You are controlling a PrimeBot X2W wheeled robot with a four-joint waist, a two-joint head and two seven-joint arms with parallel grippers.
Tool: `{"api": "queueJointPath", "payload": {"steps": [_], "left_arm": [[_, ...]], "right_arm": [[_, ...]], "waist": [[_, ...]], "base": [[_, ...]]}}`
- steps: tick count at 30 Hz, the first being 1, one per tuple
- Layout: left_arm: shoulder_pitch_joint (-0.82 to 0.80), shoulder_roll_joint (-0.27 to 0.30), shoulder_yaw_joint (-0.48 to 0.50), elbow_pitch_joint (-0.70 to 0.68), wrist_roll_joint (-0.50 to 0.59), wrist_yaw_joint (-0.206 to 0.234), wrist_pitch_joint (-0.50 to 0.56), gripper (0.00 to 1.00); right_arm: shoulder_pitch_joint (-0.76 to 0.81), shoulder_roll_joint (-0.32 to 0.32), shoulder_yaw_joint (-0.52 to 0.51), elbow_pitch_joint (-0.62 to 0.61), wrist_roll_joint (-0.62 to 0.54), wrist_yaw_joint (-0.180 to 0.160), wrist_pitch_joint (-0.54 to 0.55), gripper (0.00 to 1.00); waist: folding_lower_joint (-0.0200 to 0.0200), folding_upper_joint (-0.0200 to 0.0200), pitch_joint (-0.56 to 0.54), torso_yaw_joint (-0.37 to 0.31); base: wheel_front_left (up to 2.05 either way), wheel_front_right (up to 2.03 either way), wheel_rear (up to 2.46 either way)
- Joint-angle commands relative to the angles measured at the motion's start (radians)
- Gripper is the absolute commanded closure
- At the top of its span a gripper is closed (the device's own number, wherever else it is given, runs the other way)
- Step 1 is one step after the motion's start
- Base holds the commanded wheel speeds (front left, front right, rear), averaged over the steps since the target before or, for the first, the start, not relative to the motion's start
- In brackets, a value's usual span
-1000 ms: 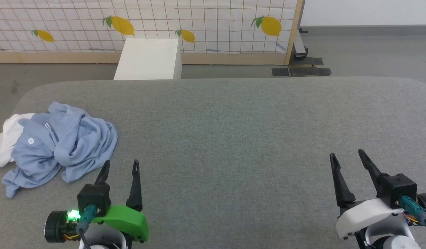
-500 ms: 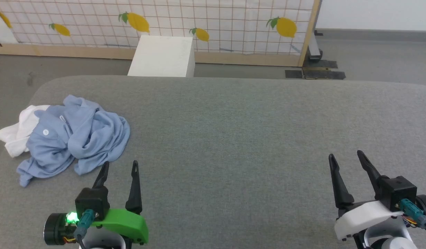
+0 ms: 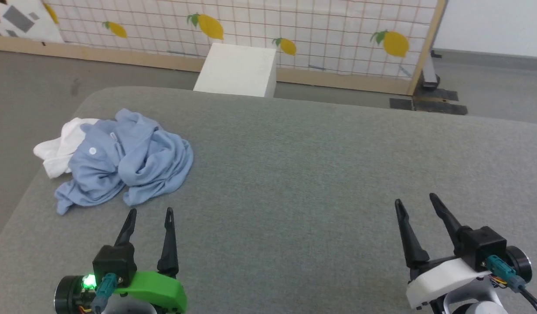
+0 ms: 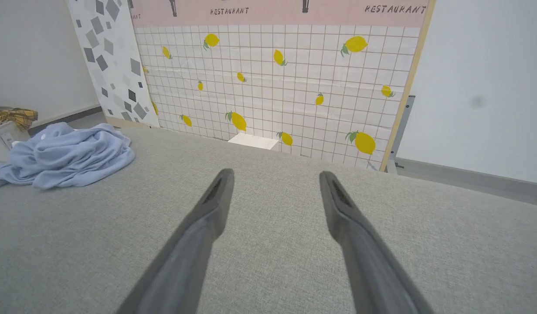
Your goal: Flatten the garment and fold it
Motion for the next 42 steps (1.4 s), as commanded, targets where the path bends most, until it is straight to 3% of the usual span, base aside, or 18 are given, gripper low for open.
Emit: {"api": "queueJointPath", "payload": {"steps": [1, 23, 42], "left_arm": [[0.019, -0.003, -0.001, -0.005, -0.008, 0.003, -0.012, 0.00], [0.066, -0.001, 0.009, -0.004, -0.023, -0.006, -0.057, 0.00], [0.109, 0.014, 0.014, -0.007, -0.041, -0.010, -0.096, 0.00]], "right_arm": [[0.010, 0.001, 0.006, 0.005, 0.007, -0.001, -0.012, 0.00], [0.011, 0.001, 0.050, 0.046, 0.032, -0.001, -0.057, 0.00], [0.028, 0.001, 0.089, 0.078, 0.059, -0.001, -0.096, 0.00]], "waist": [[-0.0001, 0.0000, -0.006, 0.026], [-0.0001, 0.0000, -0.026, 0.216], [-0.0001, 0.0000, -0.065, 0.304]], "base": [[0.00, 0.00, 0.00], [0.00, 0.00, 0.00], [0.00, 0.00, 0.00]]}}
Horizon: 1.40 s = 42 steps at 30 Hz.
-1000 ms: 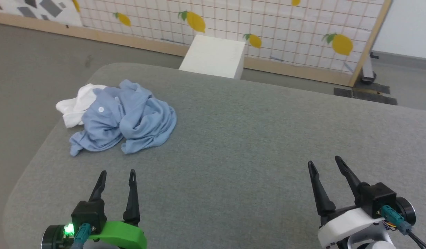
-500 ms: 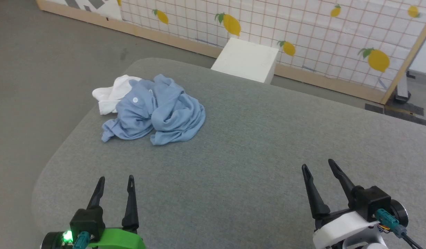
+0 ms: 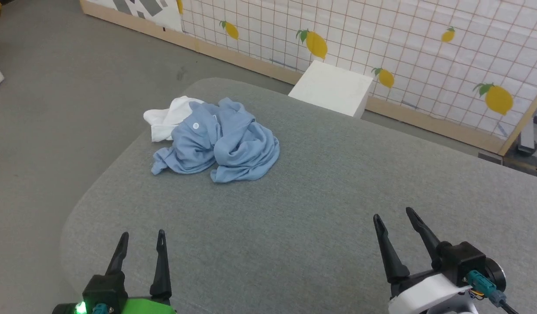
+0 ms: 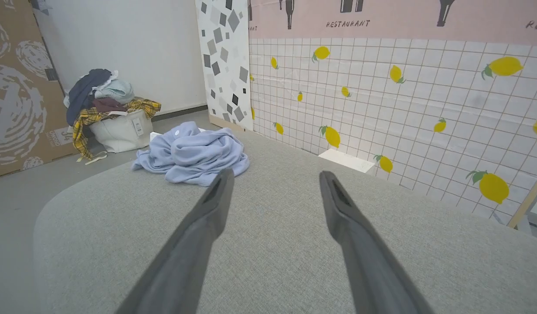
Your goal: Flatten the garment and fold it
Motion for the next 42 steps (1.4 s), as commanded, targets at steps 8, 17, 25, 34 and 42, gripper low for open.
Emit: {"api": "queueJointPath", "payload": {"steps": [8, 17, 25, 34, 42], "left_arm": [[0.028, 0.010, 0.000, -0.007, -0.013, -0.007, -0.026, 0.00], [0.040, 0.013, -0.003, -0.010, -0.024, -0.004, -0.044, 0.00], [0.051, 0.015, -0.006, -0.014, -0.033, -0.001, -0.061, 0.00], [0.058, 0.018, -0.010, -0.011, -0.038, 0.004, -0.071, 0.00], [0.057, 0.019, -0.012, -0.015, -0.042, 0.006, -0.070, 0.00]], "right_arm": [[0.016, 0.001, 0.015, 0.012, 0.021, -0.001, -0.027, 0.00], [0.019, 0.001, 0.020, 0.021, 0.027, -0.002, -0.045, 0.00], [0.019, 0.001, 0.027, 0.030, 0.034, -0.002, -0.062, 0.00], [0.021, 0.001, 0.029, 0.038, 0.041, -0.002, -0.072, 0.00], [0.019, 0.001, 0.027, 0.037, 0.041, -0.002, -0.072, 0.00]], "waist": [[0.0000, 0.0000, -0.008, 0.042], [0.0000, 0.0000, -0.011, 0.082], [0.0000, 0.0000, -0.014, 0.116], [0.0000, 0.0000, -0.018, 0.132], [0.0000, 0.0000, -0.015, 0.125]], "base": [[0.00, 0.00, 0.00], [0.00, 0.00, 0.00], [0.00, 0.00, 0.00], [0.00, 0.00, 0.00], [0.00, 0.00, 0.00]]}}
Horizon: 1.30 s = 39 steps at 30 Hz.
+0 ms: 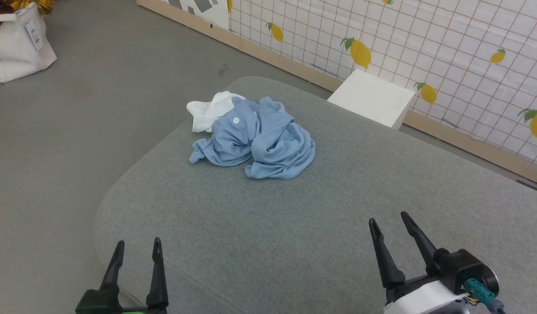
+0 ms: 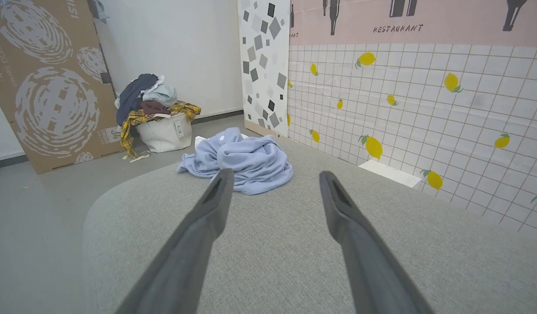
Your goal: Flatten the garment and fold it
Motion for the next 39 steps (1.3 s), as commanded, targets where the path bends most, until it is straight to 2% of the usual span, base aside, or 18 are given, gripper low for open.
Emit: {"api": "queueJointPath", "payload": {"steps": [1, 5, 7, 12, 16, 18, 21, 27, 33, 39], "left_arm": [[0.008, 0.008, -0.002, -0.004, -0.013, 0.002, -0.006, 0.00], [-0.053, 0.015, -0.003, -0.046, -0.035, -0.013, 0.009, 0.00], [-0.097, 0.033, -0.009, -0.078, -0.040, -0.030, 0.049, 0.00], [-0.276, 0.097, -0.020, -0.151, -0.069, -0.077, 0.203, 0.00], [-0.454, 0.158, -0.030, -0.151, -0.115, -0.106, 0.331, 0.00], [-0.545, 0.168, -0.020, -0.133, -0.170, -0.113, 0.376, 0.00], [-0.671, 0.237, -0.021, -0.078, -0.188, -0.122, 0.435, 0.00], [-0.858, 0.323, -0.027, 0.044, -0.259, -0.129, 0.543, 0.00], [-0.972, 0.352, -0.026, 0.186, -0.298, -0.130, 0.608, 0.00], [-1.020, 0.356, -0.064, 0.267, -0.312, -0.131, 0.636, 0.00]], "right_arm": [[0.014, 0.000, -0.001, -0.001, 0.008, -0.002, -0.006, 0.00], [0.009, 0.000, -0.018, -0.016, -0.003, -0.002, -0.004, 0.00], [0.007, 0.000, -0.026, -0.027, -0.011, -0.002, 0.000, 0.00], [-0.005, 0.000, -0.046, -0.069, -0.043, -0.002, 0.025, 0.00], [-0.025, 0.000, -0.058, -0.119, -0.077, -0.002, 0.054, 0.00], [-0.036, 0.000, -0.063, -0.147, -0.097, -0.002, 0.071, 0.00], [-0.059, 0.000, -0.060, -0.193, -0.124, -0.002, 0.097, 0.00], [-0.099, 0.000, -0.054, -0.300, -0.174, -0.002, 0.145, 0.00], [-0.129, -0.029, -0.062, -0.412, -0.189, -0.002, 0.191, 0.00], [-0.147, -0.063, -0.082, -0.486, -0.181, -0.002, 0.222, 0.00]], "waist": [[-0.0001, 0.0000, 0.004, -0.001], [-0.0001, 0.0000, 0.023, -0.001], [-0.0001, 0.0000, 0.036, -0.003], [-0.0001, 0.0000, 0.095, -0.019], [-0.0001, 0.0000, 0.162, -0.045], [-0.0001, 0.0000, 0.201, -0.061], [-0.0001, 0.0000, 0.264, -0.095], [-0.0001, 0.0000, 0.394, -0.151], [-0.0001, 0.0000, 0.507, -0.209], [-0.0001, 0.0000, 0.598, -0.258]], "base": [[0.00, 0.00, 0.00], [0.00, 0.00, 0.00], [0.00, 0.00, 0.00], [0.00, 0.00, 0.00], [0.00, 0.00, 0.00], [0.00, 0.00, 0.00], [0.00, 0.00, 0.00], [0.00, 0.00, 0.00], [0.00, 0.00, 0.00], [0.00, 0.00, 0.00]]}}
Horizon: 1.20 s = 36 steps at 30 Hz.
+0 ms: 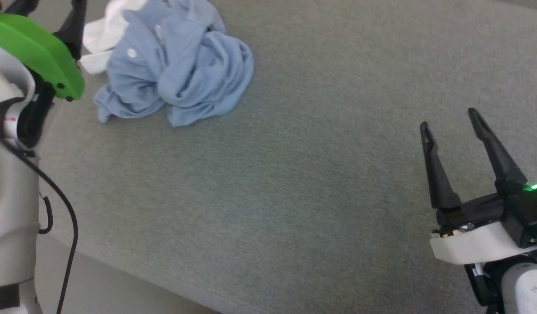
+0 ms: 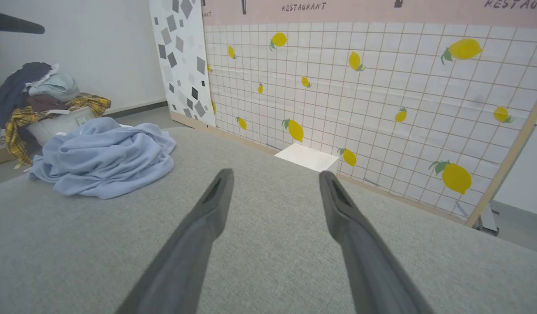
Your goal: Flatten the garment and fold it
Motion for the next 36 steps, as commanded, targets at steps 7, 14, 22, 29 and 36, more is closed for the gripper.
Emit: {"api": "queueJointPath", "payload": {"steps": [7, 14, 22, 29, 36], "left_arm": [[-0.027, -0.003, -0.068, 0.098, -0.031, -0.006, 0.025, 0.00], [-0.012, -0.006, -0.070, 0.221, -0.097, 0.030, 0.239, 0.00], [0.013, 0.014, -0.070, 0.251, -0.106, 0.071, 0.328, 1.00], [0.011, 0.058, -0.038, 0.226, -0.111, 0.065, 0.269, 1.00], [-0.027, 0.127, -0.011, 0.161, -0.098, 0.048, 0.204, 1.00]], "right_arm": [[-0.029, -0.018, -0.014, -0.032, 0.021, -0.002, 0.007, 0.00], [-0.030, -0.020, -0.025, -0.034, 0.028, -0.002, 0.006, 0.00], [-0.041, -0.018, -0.027, -0.027, 0.036, -0.002, 0.005, 0.00], [-0.044, 0.002, -0.033, 0.015, 0.048, -0.002, -0.023, 0.00], [-0.035, 0.035, -0.048, 0.080, 0.060, -0.002, -0.068, 0.00]], "waist": [[-0.0001, 0.0000, 0.170, -0.126], [-0.0001, 0.0000, 0.194, -0.149], [-0.0001, 0.0000, 0.197, -0.157], [-0.0001, 0.0000, 0.129, -0.165], [-0.0001, 0.0000, 0.001, -0.188]], "base": [[0.00, 0.00, 0.00], [0.00, 0.00, 0.00], [0.00, 0.00, 0.00], [0.00, 0.00, 0.00], [0.00, 0.00, 0.00]]}}
